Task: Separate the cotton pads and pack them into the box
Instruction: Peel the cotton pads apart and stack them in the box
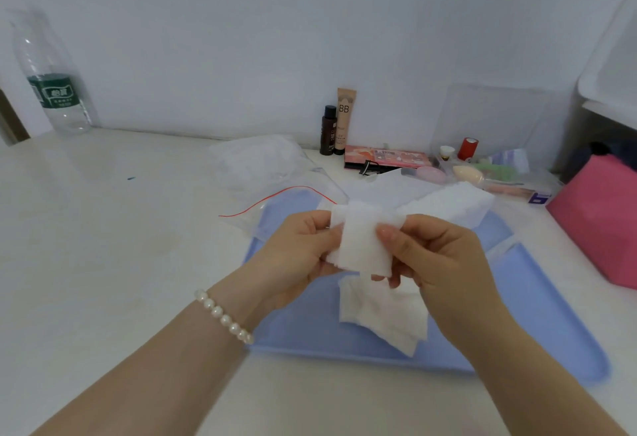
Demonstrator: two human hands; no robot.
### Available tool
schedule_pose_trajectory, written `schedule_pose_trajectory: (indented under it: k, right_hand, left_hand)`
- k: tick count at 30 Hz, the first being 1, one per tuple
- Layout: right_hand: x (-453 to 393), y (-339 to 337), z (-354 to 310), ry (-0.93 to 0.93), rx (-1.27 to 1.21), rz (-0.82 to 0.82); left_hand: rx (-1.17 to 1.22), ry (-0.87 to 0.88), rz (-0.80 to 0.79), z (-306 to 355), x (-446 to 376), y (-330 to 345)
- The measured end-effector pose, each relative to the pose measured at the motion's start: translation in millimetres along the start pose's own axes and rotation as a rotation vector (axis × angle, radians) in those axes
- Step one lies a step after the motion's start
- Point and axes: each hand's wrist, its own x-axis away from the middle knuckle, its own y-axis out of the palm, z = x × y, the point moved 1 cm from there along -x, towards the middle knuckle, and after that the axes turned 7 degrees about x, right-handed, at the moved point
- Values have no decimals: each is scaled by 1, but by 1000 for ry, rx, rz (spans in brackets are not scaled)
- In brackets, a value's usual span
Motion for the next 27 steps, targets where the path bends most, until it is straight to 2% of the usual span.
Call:
schedule_pose_trajectory:
  k: [2, 6, 15, 20, 23, 25, 27]
  right_hand:
    - [-2, 0, 1, 69, 6, 64]
    - [-2, 1, 6, 70, 103, 130]
    - [-1, 2, 3, 56, 183, 141]
    - [-1, -1, 2, 99, 156, 108]
    - [-3, -4, 0, 156, 110, 98]
    - [-5, -13, -6, 159, 82, 179]
    - [-7, -27, -13, 57, 235, 250]
  left_hand:
    - [43, -10, -46, -2, 3, 5]
    - [116, -49, -94, -2, 6, 14]
    - [238, -150, -55, 1, 5, 13]
    - [145, -78, -118, -1, 10, 14]
    - [164, -78, -82, -3, 7, 11]
    - [204, -82, -28, -1, 5, 9]
    - [207, -67, 23, 2, 3, 5]
